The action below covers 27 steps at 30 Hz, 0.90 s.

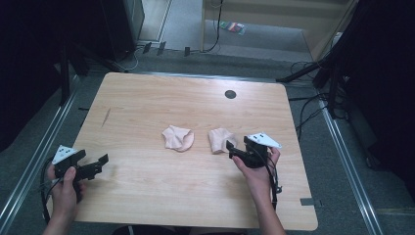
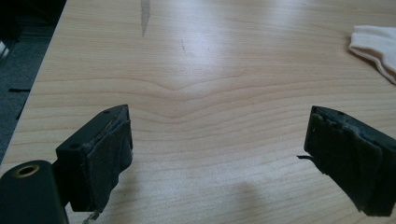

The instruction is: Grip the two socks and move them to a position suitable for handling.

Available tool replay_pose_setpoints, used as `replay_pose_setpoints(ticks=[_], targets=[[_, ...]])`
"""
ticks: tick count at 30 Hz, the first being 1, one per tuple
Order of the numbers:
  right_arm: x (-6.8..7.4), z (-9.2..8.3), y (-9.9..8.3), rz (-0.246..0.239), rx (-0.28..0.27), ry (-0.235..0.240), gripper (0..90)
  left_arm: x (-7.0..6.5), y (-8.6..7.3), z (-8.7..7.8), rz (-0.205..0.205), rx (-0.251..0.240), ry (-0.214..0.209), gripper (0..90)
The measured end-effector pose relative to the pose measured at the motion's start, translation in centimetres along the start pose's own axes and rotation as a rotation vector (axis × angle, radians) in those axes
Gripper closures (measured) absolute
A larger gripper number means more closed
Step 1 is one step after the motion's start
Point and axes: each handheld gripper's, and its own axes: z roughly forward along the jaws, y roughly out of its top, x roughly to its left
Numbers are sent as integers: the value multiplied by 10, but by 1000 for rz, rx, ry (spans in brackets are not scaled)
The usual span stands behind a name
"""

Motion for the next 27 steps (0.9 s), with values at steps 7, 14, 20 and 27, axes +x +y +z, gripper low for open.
replay_pose_setpoints(ticks=[7,14,20,27], targets=[[11,26,4,0,35,-4,303,0,0,0,0,2,1,84],[15,46,5,-18,91,-26,306,0,0,0,-3,2,-4,84],[16,68,-3,-25,147,-47,305,0,0,0,0,4,-5,84],[23,79,-12,-83,178,-134,428,-1,0,1,1,6,-4,84]])
